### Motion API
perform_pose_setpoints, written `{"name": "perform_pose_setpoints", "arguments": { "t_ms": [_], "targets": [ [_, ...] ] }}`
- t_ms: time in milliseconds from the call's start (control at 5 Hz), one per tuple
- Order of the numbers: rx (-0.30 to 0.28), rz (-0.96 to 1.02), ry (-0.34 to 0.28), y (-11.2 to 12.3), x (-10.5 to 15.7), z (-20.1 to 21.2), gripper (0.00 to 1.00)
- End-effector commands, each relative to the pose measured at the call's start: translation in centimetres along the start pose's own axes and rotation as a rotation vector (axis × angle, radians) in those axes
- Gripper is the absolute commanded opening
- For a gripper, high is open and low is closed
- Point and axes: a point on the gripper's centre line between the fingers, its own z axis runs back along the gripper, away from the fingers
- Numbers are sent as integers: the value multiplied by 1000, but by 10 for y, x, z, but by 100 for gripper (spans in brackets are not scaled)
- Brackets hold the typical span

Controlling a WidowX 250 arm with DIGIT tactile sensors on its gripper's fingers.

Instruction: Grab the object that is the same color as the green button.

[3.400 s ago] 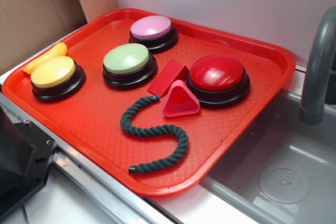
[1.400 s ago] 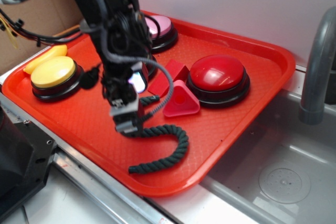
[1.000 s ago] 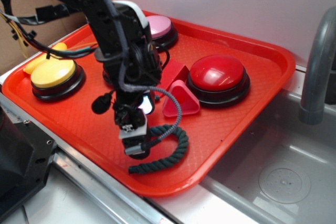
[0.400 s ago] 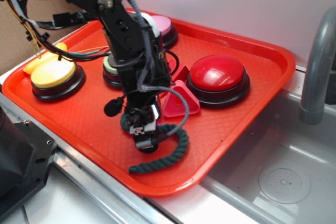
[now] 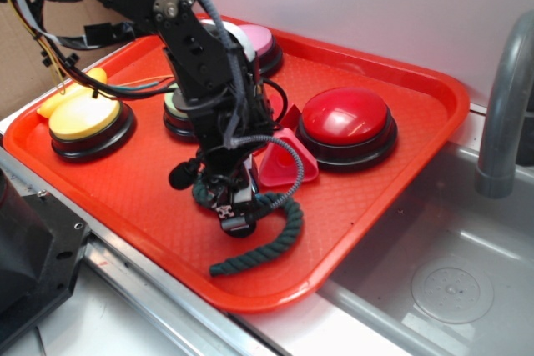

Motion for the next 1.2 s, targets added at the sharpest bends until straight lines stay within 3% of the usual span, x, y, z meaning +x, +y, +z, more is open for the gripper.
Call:
{"name": "perform_pose_setpoints", "arguments": {
  "t_ms": [0,200,400,600,800,1000],
  "targets": [
    [72,130,17,0,11,45,0],
    [81,309,-58,19,1,97,0],
    [94,432,-84,36,-18,129,0],
    [70,539,-110,48,-43,160,0],
    [122,665,-124,49,-64,183,0],
    [101,723,-90,51,-71,187,0]
  ]
}}
